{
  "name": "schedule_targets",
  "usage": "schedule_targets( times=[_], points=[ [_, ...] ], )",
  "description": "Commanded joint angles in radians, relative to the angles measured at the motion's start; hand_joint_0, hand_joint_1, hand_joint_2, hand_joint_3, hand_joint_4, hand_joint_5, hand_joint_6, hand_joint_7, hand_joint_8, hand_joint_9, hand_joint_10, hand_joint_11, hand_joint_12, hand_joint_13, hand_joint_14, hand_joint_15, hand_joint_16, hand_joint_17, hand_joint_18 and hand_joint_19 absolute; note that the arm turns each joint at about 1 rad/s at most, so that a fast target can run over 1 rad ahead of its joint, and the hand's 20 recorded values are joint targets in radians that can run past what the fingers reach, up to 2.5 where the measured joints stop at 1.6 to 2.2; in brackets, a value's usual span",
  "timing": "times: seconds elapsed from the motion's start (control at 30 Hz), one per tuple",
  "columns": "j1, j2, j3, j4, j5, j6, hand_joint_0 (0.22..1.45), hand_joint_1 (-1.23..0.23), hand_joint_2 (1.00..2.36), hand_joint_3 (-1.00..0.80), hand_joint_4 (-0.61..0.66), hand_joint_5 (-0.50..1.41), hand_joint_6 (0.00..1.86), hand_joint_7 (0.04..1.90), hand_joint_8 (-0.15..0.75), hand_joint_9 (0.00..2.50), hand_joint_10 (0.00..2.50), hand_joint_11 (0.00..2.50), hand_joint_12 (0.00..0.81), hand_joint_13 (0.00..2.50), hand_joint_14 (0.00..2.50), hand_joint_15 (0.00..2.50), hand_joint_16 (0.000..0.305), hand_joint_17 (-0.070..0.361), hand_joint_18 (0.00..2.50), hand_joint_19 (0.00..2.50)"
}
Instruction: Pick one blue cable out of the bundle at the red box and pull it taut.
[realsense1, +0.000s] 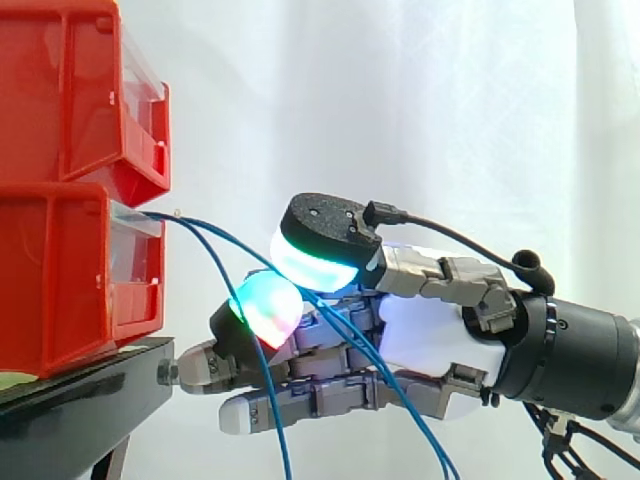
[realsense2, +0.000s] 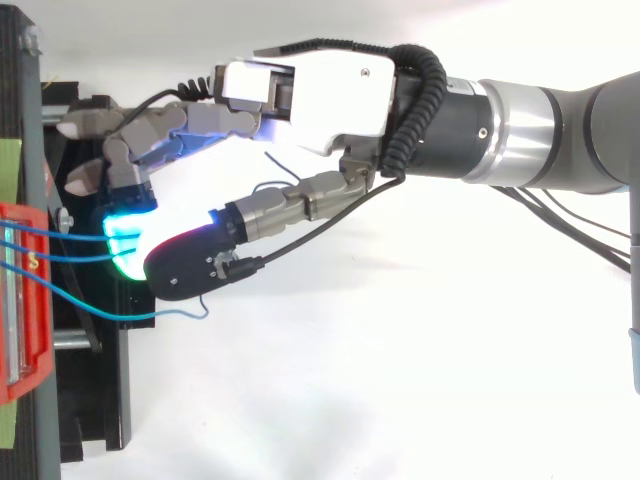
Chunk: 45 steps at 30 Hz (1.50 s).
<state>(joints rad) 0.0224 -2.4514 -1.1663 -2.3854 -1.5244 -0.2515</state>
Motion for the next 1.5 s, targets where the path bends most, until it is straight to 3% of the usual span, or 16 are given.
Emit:
schedule_targets(
  times=[0.0, 0.5, 1.33, 1.4, 1.47],
  points=[
    [0.001, 0.0, 0.0, 0.0, 0.0, 0.0, 0.62, -0.84, 1.02, -0.15, 0.31, -0.08, 0.53, 1.28, 0.323, 0.66, 0.0, 0.16, 0.367, 0.27, 0.0, 0.0, 0.058, 0.131, 0.41, 0.19],
    [-0.001, 0.0, 0.0, 0.0, 0.0, 0.0, 0.66, -0.93, 1.02, -0.18, 0.26, -0.17, 0.73, 0.94, 0.313, 0.53, 0.0, 0.17, 0.373, 0.21, 0.0, 0.0, 0.06, 0.134, 0.36, 0.15],
    [0.002, 0.0, -0.001, -0.001, 0.001, 0.0, 0.67, -0.95, 1.02, -0.22, 0.26, -0.18, 0.75, 0.89, 0.306, 0.43, 0.0, 0.15, 0.376, 0.17, 0.0, 0.0, 0.06, 0.135, 0.35, 0.14],
    [0.002, 0.0, -0.001, -0.001, 0.0, 0.0, 0.68, -0.95, 1.02, -0.27, 0.25, -0.18, 0.75, 0.9, 0.308, 0.43, 0.0, 0.15, 0.376, 0.17, 0.0, 0.0, 0.06, 0.135, 0.35, 0.13],
    [0.002, 0.0, 0.0, -0.003, 0.001, 0.0, 0.66, -1.01, 1.0, -0.48, 0.25, -0.19, 0.77, 0.85, 0.301, 0.4, 0.0, 0.15, 0.377, 0.17, 0.0, 0.0, 0.06, 0.135, 0.35, 0.14]
  ],
)
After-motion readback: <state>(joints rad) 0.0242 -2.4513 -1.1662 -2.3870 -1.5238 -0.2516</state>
